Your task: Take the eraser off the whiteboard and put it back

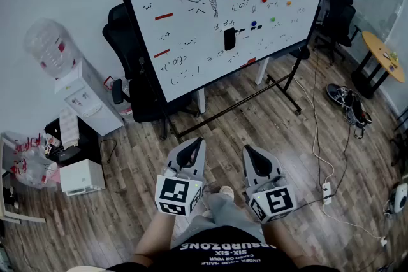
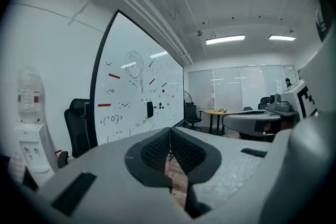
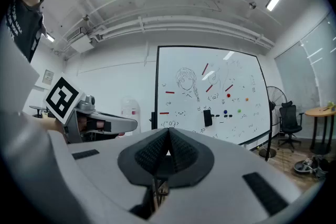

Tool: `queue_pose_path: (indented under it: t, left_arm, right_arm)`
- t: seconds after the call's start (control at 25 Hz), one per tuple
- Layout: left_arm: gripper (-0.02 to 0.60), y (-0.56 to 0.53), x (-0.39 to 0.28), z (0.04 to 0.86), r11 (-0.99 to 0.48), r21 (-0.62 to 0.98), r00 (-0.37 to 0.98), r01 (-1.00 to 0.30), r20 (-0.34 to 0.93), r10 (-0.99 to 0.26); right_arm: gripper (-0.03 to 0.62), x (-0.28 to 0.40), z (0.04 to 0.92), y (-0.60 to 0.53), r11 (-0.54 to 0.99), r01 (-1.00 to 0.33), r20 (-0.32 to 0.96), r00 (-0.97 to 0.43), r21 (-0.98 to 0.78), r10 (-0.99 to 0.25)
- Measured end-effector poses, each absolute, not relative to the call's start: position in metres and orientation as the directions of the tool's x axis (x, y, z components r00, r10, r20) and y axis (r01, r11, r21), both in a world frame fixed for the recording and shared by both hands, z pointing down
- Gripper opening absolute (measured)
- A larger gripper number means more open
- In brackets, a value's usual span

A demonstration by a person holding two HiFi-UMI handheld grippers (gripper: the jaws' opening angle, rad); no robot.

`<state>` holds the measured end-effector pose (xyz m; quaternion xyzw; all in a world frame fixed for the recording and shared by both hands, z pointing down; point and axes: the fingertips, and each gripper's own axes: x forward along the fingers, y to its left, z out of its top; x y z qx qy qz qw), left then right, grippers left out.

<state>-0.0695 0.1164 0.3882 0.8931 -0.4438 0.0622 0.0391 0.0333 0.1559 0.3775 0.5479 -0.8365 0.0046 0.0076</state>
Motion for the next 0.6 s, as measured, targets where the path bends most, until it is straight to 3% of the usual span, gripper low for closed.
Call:
queue_pose_path:
  t: [0.6]
  left_arm:
    - [0.005,0.036,-0.006,0.379,-0.649,-0.005,0.641,-0.761,0.147,-0.753]
  right_arm:
    - [-0.002,0.081,0.375,0.072,0.388,-0.922,-0.003,-0.388,-0.009,-0.922]
